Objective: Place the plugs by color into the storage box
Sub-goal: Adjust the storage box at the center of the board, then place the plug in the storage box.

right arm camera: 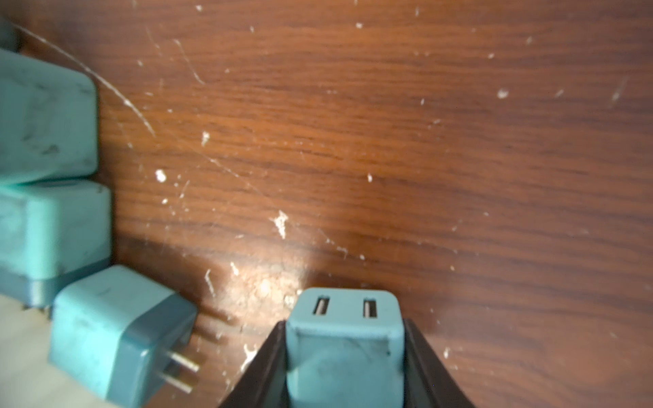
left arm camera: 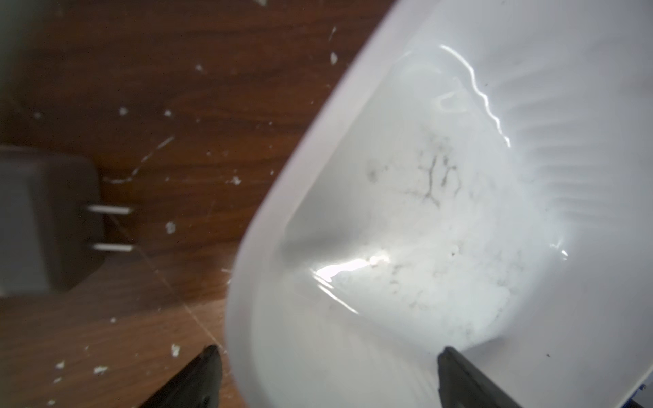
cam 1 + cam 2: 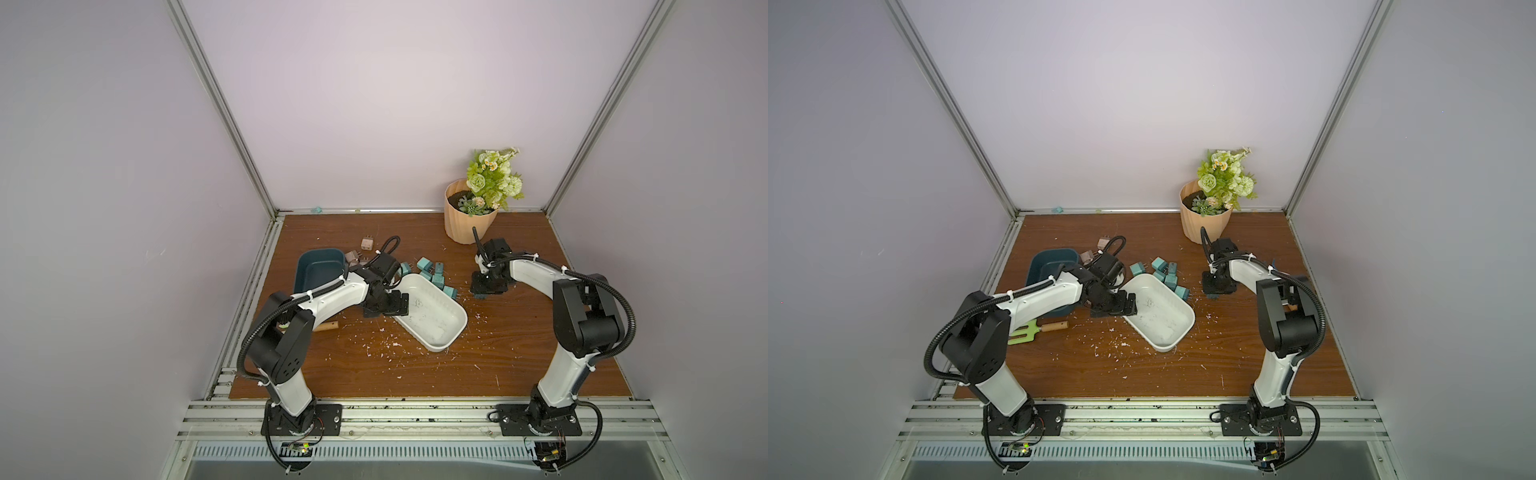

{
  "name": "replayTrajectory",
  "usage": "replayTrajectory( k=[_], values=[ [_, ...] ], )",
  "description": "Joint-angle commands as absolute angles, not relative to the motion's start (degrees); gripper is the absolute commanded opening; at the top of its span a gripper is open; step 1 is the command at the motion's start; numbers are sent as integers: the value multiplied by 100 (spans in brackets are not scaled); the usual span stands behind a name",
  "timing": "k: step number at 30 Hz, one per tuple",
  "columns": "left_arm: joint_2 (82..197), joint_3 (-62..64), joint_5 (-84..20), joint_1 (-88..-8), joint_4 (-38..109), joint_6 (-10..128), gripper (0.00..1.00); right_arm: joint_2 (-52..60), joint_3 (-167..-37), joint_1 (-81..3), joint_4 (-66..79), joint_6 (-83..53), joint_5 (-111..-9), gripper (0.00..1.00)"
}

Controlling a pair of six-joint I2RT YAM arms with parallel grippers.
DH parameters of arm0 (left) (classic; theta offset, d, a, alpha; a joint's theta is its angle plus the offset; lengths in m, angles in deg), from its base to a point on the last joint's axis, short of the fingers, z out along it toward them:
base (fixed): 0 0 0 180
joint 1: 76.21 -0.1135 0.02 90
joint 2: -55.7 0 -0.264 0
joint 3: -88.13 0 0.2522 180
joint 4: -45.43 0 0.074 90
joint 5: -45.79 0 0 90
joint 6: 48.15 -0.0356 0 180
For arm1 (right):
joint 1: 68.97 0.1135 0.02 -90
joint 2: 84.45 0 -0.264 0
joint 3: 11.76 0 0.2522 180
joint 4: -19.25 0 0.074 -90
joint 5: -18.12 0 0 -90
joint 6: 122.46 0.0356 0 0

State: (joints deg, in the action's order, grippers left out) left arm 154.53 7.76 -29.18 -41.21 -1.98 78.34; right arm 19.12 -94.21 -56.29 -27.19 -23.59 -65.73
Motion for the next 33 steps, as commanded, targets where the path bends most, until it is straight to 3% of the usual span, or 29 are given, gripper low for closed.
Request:
replayTrajectory(
  k=[1, 9, 13, 22, 33],
  values=[
    [15485, 312, -2825, -4053, 83, 7697, 96, 1225, -9927, -5512, -3179, -2349, -6516, 36],
    [15234, 226, -2956, -4123, -63, 7640, 96, 779, -10410, -4507, -3693, -1998, -6362, 37],
    [14727, 327, -3158, -4573, -348, 7649, 98, 856, -10531, -3845, -3660, -1783, -6397, 38],
    [13521, 1097, -3459, -5888, -850, 7504, 98, 1948, -10959, -2762, -3243, -1639, -6441, 38],
    [12573, 1915, -3889, -6027, -1009, 8261, 97, 3253, -11279, -2414, -2919, -1845, -6534, 39]
  ],
)
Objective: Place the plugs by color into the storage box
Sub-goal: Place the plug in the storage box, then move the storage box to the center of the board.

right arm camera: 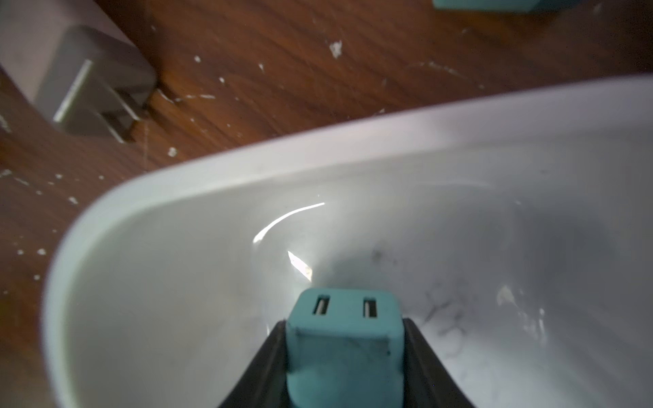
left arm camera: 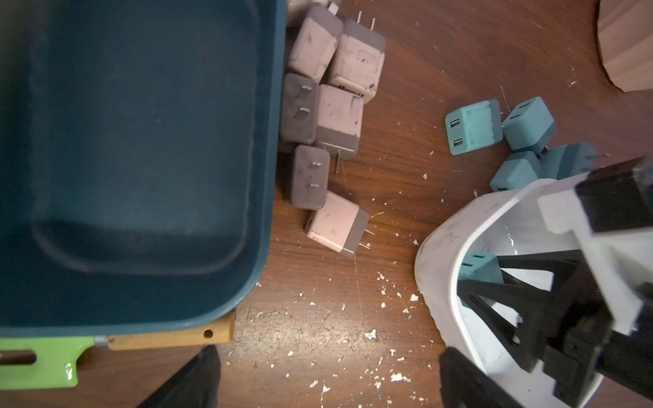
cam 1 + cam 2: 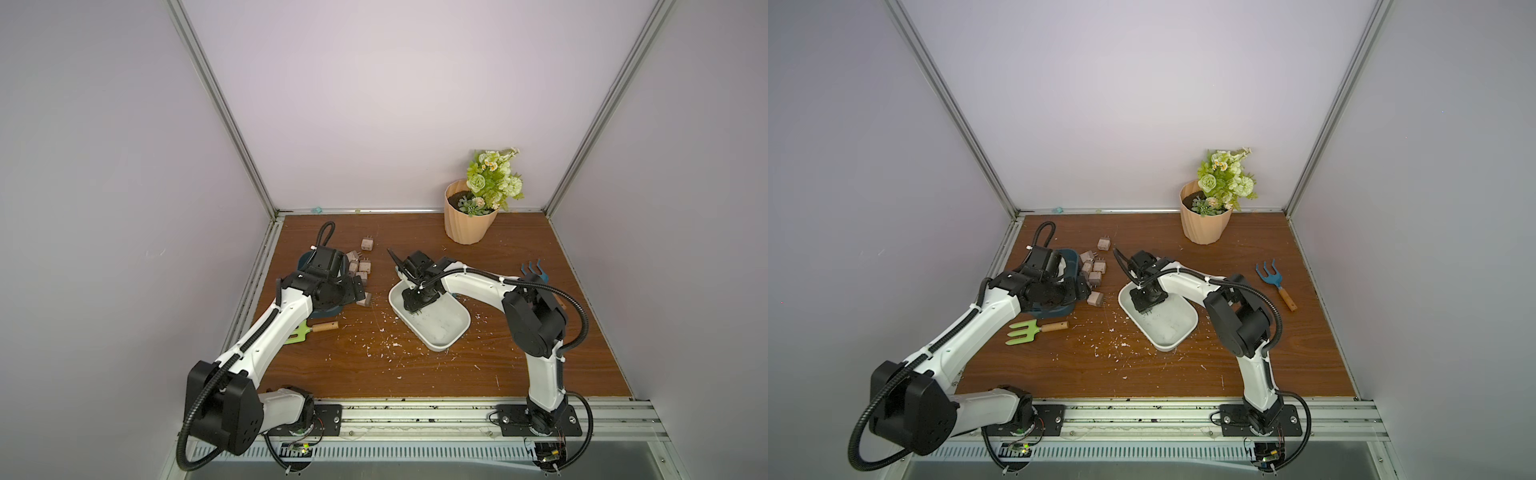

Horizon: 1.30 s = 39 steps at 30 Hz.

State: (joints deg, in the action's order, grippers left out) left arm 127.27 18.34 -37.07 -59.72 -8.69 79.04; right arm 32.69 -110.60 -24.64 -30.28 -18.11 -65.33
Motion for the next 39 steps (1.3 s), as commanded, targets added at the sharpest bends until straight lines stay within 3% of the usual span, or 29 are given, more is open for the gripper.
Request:
replayTrajectory(
  k=[1, 3, 5, 8, 13, 27, 33, 39],
  values=[
    [12539, 1954, -3874, -6030, -1008, 8308, 97, 3306, -11288, -2396, -2904, -1855, -6515, 40],
    [12491, 1994, -3846, -6030, -1009, 8312, 97, 3365, -11361, -2382, -2958, -1875, -6495, 51],
    [12464, 1952, -3672, -6019, -1030, 8175, 97, 3397, -11704, -2382, -3328, -1868, -6459, 73],
    [12313, 1647, -3794, -5504, -1139, 8670, 96, 3187, -12496, -2388, -4072, -1745, -6532, 83],
    [12310, 1672, -3945, -5064, -1176, 9264, 96, 2560, -12984, -2600, -4784, -1469, -6802, 84],
    [13459, 959, -3733, -5063, -885, 8741, 97, 1378, -10395, -4107, -3657, -1918, -6274, 84],
    [13637, 984, -3553, -5066, -683, 8787, 97, 1621, -9954, -4099, -3160, -2033, -5487, 80],
    [13643, 996, -3594, -5063, -684, 8753, 97, 1740, -9979, -3556, -2998, -1703, -4962, 76]
  ],
)
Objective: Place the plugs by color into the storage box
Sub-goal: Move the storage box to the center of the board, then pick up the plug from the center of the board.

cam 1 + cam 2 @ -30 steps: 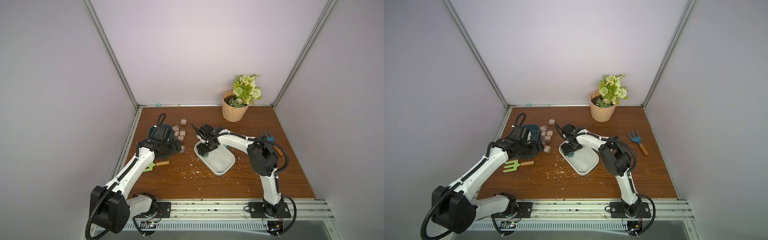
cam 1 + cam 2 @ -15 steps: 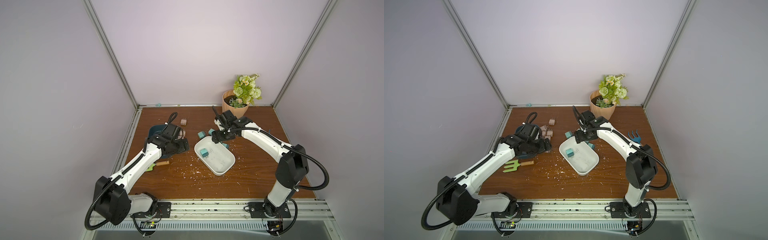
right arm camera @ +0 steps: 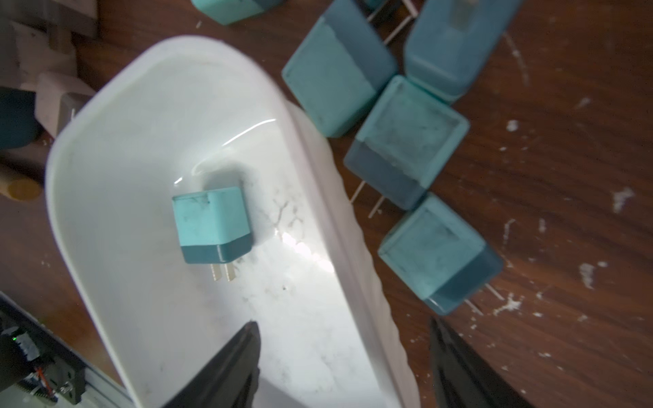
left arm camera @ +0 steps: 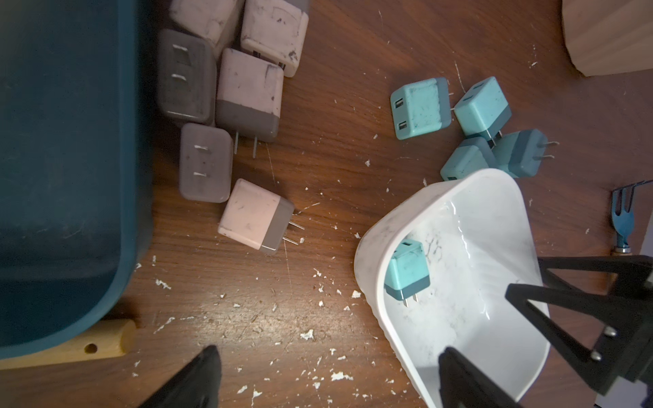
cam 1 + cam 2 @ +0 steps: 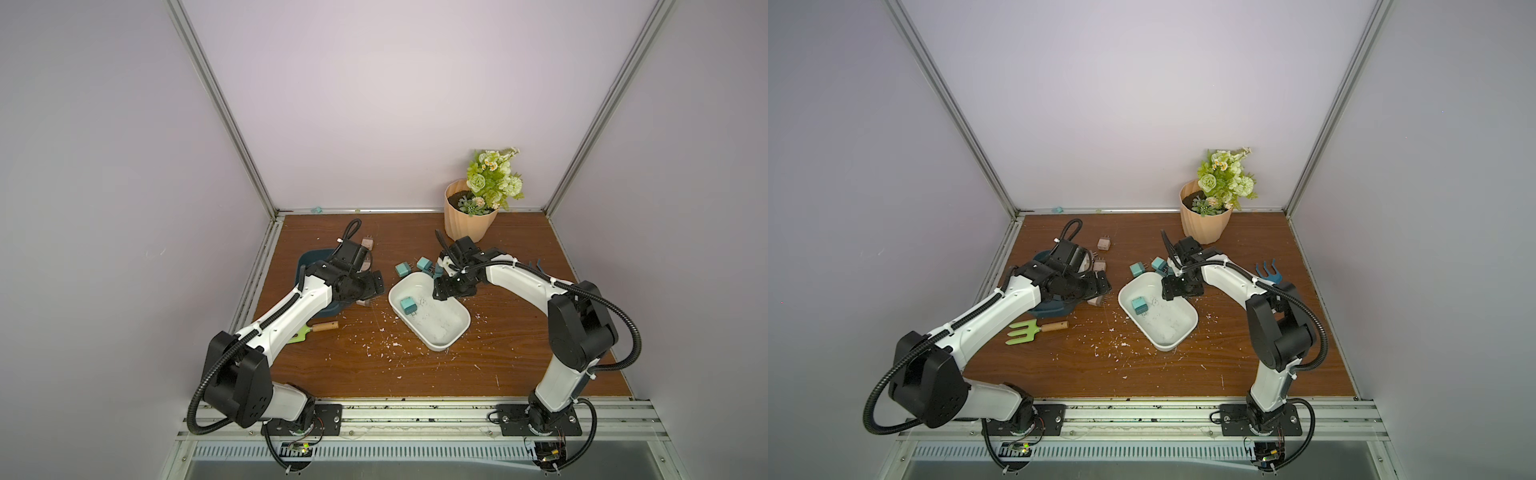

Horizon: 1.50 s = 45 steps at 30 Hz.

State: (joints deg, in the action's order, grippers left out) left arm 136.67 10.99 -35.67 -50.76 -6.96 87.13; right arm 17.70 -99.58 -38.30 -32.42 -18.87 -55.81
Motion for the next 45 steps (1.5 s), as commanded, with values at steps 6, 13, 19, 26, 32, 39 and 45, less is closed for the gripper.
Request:
replayTrajectory(
  k=[6, 13, 19, 26, 32, 39, 45],
  values=[
    [13621, 1054, -3666, -5063, -692, 8753, 97, 1791, -10113, -3083, -3050, -1349, -4886, 77],
    [13596, 1185, -3735, -5078, -700, 8778, 97, 1702, -10719, -3433, -3747, -1453, -5879, 84],
    [13530, 1374, -3799, -5134, -718, 9167, 97, 1827, -11109, -4044, -4023, -1585, -6678, 87],
    [13462, 1676, -3625, -5223, -709, 9727, 97, 2444, -11371, -4054, -4456, -2672, -6832, 90],
    [13542, 1854, -3465, -5322, -718, 9687, 97, 2418, -11033, -4051, -4290, -2841, -6956, 91],
    [13703, 1774, -3428, -5378, -722, 9554, 97, 2716, -10899, -4054, -4015, -2911, -7057, 90],
    [13871, 1646, -3399, -5376, -718, 9494, 97, 3039, -11106, -4193, -3831, -2880, -7063, 89]
  ],
)
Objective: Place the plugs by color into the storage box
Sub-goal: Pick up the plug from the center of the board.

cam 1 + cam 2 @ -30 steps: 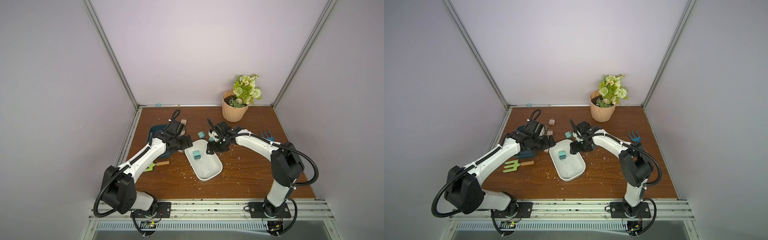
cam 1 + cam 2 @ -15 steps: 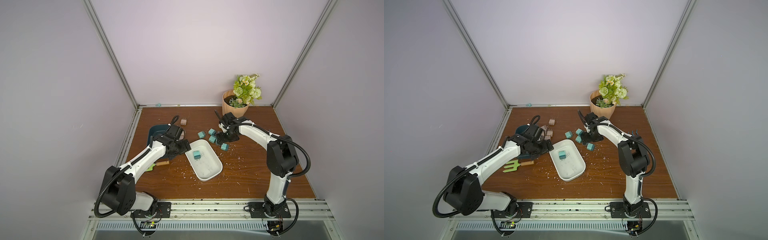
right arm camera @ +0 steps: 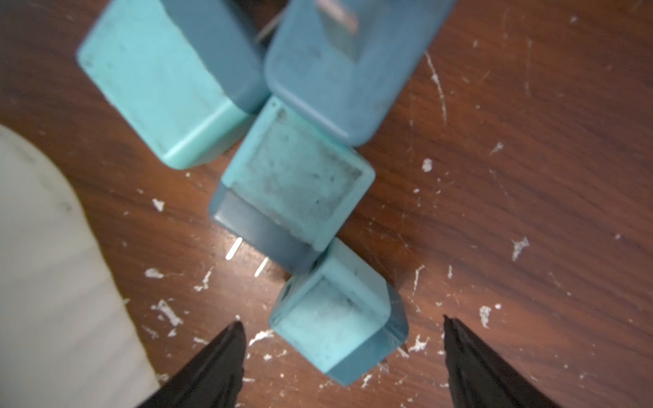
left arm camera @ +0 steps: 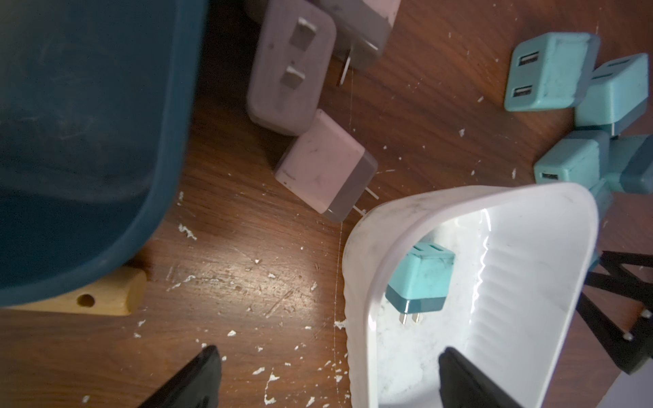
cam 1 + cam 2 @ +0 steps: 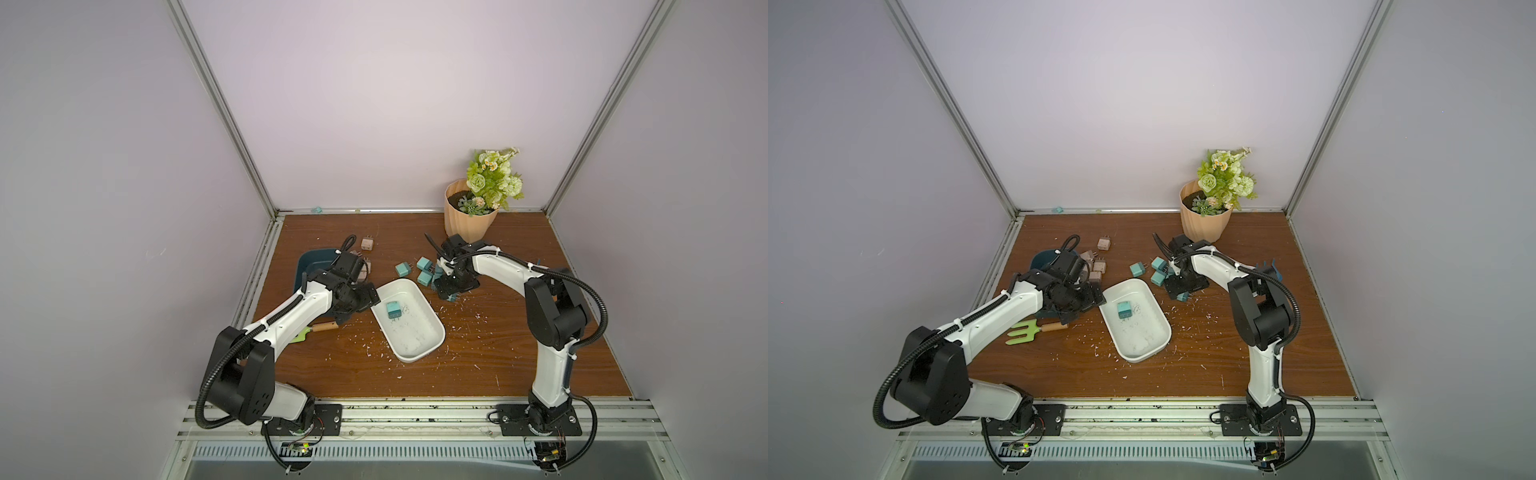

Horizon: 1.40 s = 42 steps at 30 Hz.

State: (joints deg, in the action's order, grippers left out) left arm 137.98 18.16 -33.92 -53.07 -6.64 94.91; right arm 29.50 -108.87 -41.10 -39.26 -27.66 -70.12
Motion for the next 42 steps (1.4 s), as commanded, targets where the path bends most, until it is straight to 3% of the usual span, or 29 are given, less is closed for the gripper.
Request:
replayTrajectory(
  k=[1, 9, 18, 29, 36, 42],
  values=[
    [13899, 1628, -3394, -5375, -721, 9477, 97, 3091, -11174, -4220, -3818, -2861, -7063, 89],
    [13999, 1557, -3391, -5381, -718, 9417, 97, 3241, -11428, -4477, -3720, -2865, -7056, 88],
    [13975, 1607, -3416, -5372, -727, 9371, 97, 3056, -10982, -4474, -3522, -2664, -6649, 77],
    [13955, 1679, -3458, -5381, -727, 9310, 96, 2633, -10269, -4400, -3277, -2422, -6510, 43],
    [13929, 1577, -3505, -5703, -798, 9094, 96, 2228, -11025, -4217, -4033, -2499, -6800, 40],
    [13834, 1430, -3544, -6401, -989, 8676, 96, 2102, -11844, -3313, -4626, -2337, -6684, 40]
  ],
)
